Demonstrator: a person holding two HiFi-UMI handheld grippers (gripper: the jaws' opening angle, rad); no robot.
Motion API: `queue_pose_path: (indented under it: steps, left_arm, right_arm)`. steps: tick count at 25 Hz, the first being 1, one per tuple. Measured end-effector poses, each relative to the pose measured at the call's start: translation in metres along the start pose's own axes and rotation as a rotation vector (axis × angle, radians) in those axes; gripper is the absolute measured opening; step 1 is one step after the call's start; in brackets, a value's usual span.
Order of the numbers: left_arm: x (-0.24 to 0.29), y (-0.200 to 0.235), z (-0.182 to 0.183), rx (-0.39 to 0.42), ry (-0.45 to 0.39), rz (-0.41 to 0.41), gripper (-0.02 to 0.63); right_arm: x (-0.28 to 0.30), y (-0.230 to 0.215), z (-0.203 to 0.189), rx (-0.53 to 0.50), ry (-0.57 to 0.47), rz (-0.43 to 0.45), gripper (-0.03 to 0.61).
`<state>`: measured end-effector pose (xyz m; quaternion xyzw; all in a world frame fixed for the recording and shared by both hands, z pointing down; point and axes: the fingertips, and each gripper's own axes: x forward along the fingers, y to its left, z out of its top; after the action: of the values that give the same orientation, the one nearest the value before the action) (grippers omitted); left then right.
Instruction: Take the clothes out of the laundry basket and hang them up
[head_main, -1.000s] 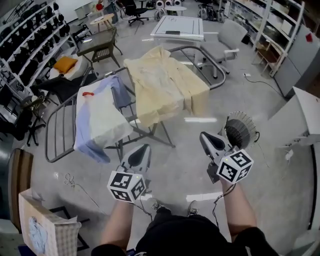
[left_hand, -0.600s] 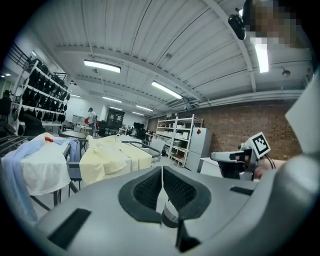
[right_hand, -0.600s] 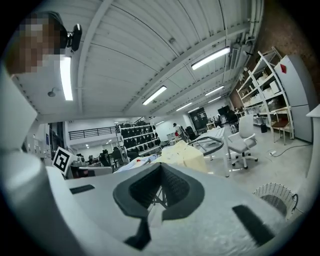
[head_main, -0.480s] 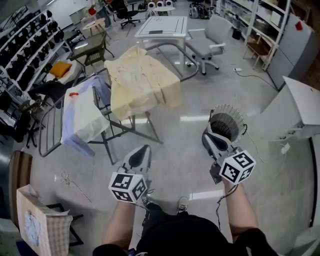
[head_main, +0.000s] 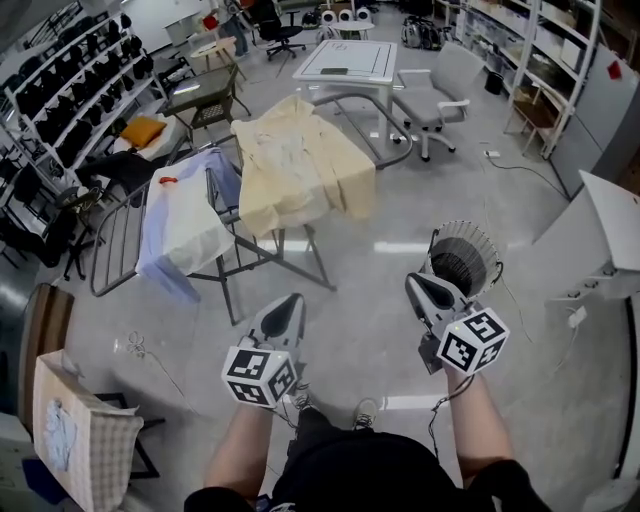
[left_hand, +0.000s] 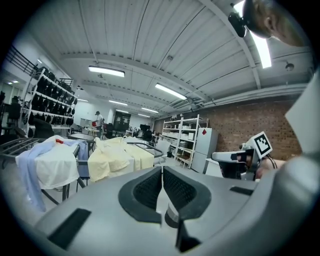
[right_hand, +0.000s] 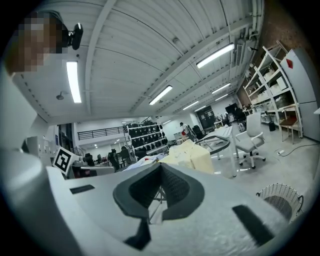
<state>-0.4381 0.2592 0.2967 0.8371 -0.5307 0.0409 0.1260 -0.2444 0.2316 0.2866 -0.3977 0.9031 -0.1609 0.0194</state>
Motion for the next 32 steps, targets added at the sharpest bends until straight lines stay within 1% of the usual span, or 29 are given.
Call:
queue_pose_path:
  steps: [7,17,32]
  left_arm:
    - [-0.002,0.005,0.006,-0.003,-0.023,0.021,0.012]
    - [0.000,0.001,0.010,0.007,-0.025,0.032,0.012]
    - [0.009,-0.008,0.007,0.005,-0.018,0.020,0.012]
  right_arm:
    - [0.007,0.004,0.000,-0.015,0.013,0.025,0.005]
    - [0.009,0.003,0.002,-0.030,0.015,0.046,0.005]
    - [0.002,-0.007,-0.003,-0.018,0.019,0.033,0.005]
